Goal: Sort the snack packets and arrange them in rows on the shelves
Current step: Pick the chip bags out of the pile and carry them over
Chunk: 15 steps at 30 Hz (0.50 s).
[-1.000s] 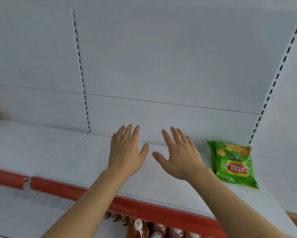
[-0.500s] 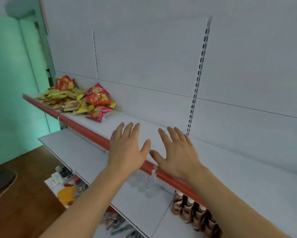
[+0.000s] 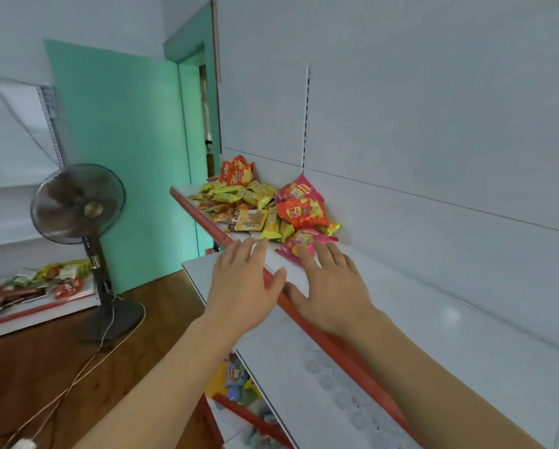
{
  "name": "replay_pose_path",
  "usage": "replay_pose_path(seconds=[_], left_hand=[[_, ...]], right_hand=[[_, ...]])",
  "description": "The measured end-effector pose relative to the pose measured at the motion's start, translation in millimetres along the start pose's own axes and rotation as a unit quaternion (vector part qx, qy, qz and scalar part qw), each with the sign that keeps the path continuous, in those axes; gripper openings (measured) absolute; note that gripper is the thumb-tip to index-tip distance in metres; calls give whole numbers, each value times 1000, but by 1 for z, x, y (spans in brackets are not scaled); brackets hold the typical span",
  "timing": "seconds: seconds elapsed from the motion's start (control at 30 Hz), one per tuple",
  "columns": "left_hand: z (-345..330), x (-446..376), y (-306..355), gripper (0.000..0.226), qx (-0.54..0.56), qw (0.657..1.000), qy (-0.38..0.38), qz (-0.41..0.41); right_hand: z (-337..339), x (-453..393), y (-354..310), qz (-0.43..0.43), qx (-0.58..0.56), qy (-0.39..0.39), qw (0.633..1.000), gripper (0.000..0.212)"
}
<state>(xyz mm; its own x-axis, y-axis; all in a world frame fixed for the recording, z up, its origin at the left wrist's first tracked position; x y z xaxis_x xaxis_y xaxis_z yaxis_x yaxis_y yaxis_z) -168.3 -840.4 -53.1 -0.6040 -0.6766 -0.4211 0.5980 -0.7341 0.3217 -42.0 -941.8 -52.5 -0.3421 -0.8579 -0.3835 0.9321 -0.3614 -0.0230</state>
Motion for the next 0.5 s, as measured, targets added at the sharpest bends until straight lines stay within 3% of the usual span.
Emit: replay_pose_path(seconds=[0.13,0.27,0.5], left_hand=[[-7,-48,-36,67,10,1000,11,13],[-28,-91,-69,67,16,1000,4,0],[-76,-184,-105,65,72,992,-19,-98]], right_hand=[[-24,-65,-6,3,0,-2,1000,79],[-50,-112,-8,-7,13,-10,1000,83],[-89,-174,3,-96,44,8,994,79]])
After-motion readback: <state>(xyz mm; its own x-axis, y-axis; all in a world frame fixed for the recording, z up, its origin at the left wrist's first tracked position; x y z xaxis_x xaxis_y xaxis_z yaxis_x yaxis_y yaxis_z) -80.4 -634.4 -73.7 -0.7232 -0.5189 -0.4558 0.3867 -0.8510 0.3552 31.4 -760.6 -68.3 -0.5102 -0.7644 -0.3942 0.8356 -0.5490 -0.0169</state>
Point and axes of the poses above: each hand's wrist, its own x-axis away from the middle knuckle, its own z-axis out of the back of the hand, y = z × x, the point moved 2 cm from there along -x, towards the middle knuckle, and after that the axes turned 2 degrees about z, right-handed, at the moved point
